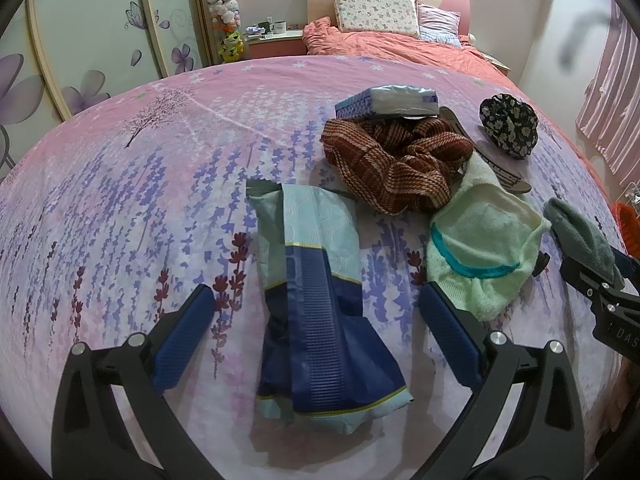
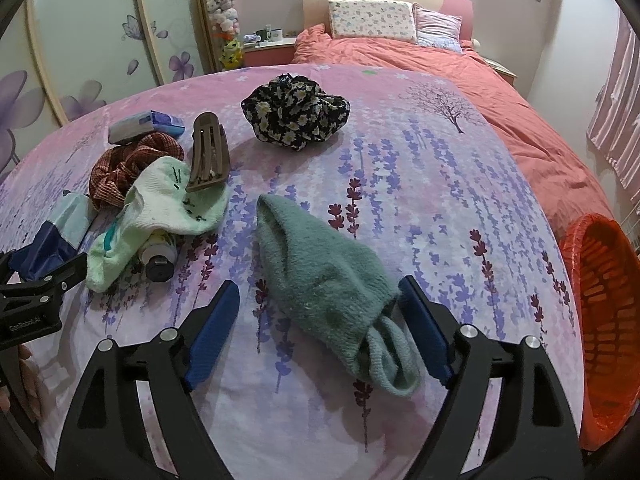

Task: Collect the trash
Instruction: 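Lower the left tool around the blue snack bag while the right tool straddles the green sock, then close the right tool on the green sock while the left tool grasps the blue snack bag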

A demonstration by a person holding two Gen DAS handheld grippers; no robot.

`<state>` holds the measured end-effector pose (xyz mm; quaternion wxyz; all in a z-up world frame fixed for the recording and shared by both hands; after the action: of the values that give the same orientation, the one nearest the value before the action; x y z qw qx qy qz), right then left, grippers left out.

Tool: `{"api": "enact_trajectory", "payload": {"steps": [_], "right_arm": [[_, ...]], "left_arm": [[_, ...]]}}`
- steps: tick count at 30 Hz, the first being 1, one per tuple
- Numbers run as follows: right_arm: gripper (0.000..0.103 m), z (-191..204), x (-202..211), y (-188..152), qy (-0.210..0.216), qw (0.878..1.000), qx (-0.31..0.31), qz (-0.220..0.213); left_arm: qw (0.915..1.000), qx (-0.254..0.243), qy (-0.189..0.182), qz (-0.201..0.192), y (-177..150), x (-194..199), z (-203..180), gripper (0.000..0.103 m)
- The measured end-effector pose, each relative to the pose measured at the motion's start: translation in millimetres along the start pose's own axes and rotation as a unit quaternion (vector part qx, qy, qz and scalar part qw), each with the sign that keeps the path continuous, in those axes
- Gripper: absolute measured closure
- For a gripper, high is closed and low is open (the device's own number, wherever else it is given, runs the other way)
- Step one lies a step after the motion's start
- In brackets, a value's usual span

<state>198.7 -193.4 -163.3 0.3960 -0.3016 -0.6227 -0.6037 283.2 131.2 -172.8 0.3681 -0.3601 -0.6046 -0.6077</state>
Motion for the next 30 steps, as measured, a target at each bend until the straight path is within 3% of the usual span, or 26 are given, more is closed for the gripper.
{"api": "enact_trajectory", "payload": {"steps": [5,9,30], "right_arm": [[0.015,0.1,-1.3,0.7,0.0,1.0,0.001,0.003],[0.002,1.3,-5.6,0.0,0.001,1.0,0.005,0.012],[0.002,1.6,-7.6,0.6,-0.002,1.0,0.007,0.013]], "left_arm": [[1.0,0.0,0.0,0.0,0.0,0.1,0.3,0.003],[1.0,0.0,0.0,0.0,0.0,0.1,0.4,0.003],[1.0,0.0,0.0,0.0,-0.1,0.4,1.0,0.003]]}}
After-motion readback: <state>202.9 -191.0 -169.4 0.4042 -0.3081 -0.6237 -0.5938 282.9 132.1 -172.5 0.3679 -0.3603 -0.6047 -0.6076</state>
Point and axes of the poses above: each gripper's, at about its wrist camera, not at the fingertips, and x roughly against the way its jaws point, z to its left, y to its top, the point moved 7 cm from there along -x, roughly the way its jaws point, and after that the axes turned 7 degrees about z, right-handed, at the moved point
